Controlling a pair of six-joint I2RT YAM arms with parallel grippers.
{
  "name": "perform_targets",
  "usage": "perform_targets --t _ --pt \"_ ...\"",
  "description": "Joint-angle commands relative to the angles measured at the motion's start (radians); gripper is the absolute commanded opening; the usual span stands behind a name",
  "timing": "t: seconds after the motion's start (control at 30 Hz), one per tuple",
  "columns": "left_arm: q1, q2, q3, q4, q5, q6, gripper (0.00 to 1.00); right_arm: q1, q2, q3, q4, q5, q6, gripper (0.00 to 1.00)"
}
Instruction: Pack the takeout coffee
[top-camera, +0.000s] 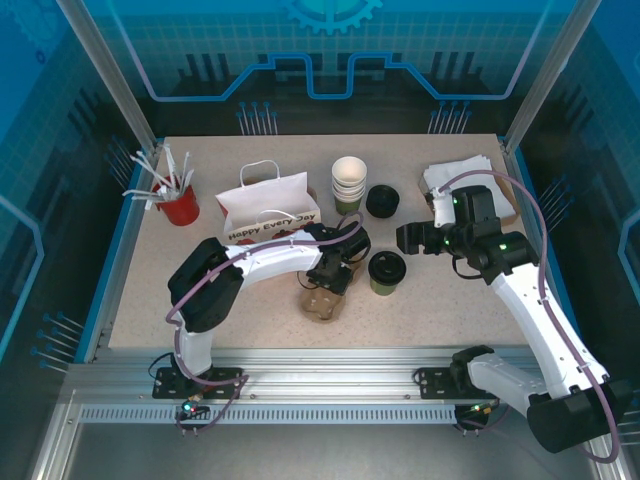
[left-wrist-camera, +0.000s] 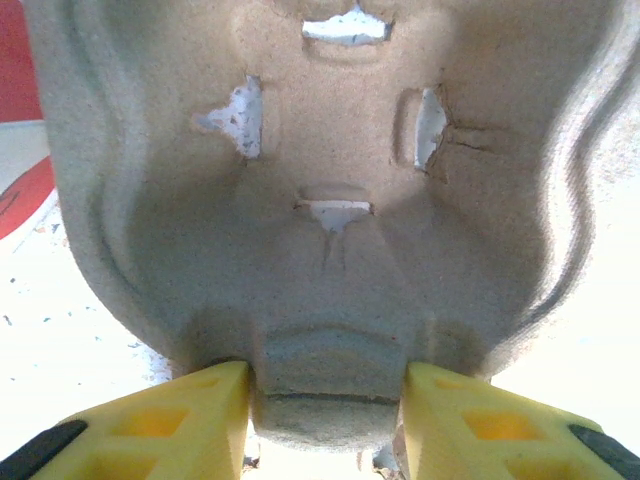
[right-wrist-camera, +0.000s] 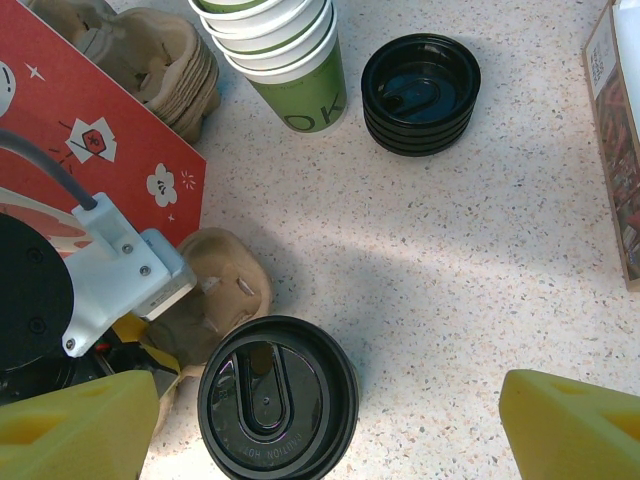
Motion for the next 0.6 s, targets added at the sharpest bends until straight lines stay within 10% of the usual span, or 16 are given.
perform_targets --t 0.0,0.57 --pt "-0.007 0.020 0.012 -0.019 -0.018 -0.011 0.42 0.010 -0.005 -0.010 0.004 -0.021 -0.015 0.90" --pt "-0.010 -0.282 -0.065 -0.025 0.015 0.096 0.36 0.019 -0.027 0.041 -0.010 -0.055 0.015 0.90"
